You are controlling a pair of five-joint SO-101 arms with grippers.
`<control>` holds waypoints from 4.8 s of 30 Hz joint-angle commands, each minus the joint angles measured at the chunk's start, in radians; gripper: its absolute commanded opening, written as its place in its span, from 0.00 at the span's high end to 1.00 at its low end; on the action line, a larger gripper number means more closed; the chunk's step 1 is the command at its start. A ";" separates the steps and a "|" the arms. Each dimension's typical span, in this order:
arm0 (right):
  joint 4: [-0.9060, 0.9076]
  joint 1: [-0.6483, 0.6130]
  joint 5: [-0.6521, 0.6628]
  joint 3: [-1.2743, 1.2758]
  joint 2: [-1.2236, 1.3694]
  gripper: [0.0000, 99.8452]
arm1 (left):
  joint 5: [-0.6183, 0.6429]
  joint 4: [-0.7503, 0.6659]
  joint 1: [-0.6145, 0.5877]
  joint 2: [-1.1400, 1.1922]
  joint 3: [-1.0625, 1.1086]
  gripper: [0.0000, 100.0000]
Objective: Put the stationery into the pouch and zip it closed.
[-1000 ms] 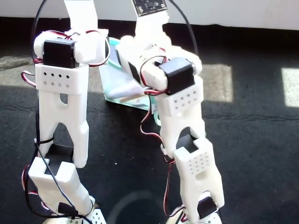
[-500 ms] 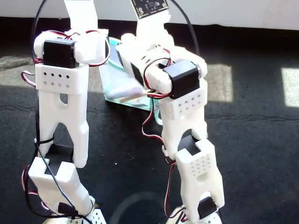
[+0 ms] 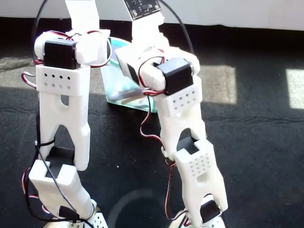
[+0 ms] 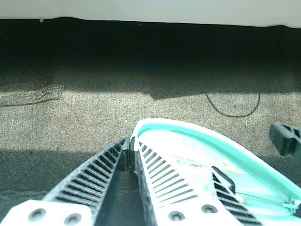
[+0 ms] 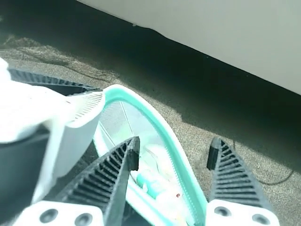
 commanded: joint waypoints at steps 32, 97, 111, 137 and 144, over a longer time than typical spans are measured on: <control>-0.234 0.275 0.310 1.524 -0.848 0.84 | 0.006 0.034 0.004 0.079 0.019 0.99; -0.852 0.005 0.129 2.080 -1.156 0.84 | 0.006 0.026 -0.002 0.081 0.021 0.99; -0.918 0.005 -0.107 2.087 -1.147 0.84 | 0.006 0.026 -0.002 0.081 0.021 0.99; -0.951 0.110 -0.209 2.077 -1.158 0.90 | 0.006 0.020 0.001 0.081 0.021 0.99; -0.949 0.110 -0.368 2.054 -1.148 0.89 | 0.006 0.020 -0.001 0.081 0.021 0.99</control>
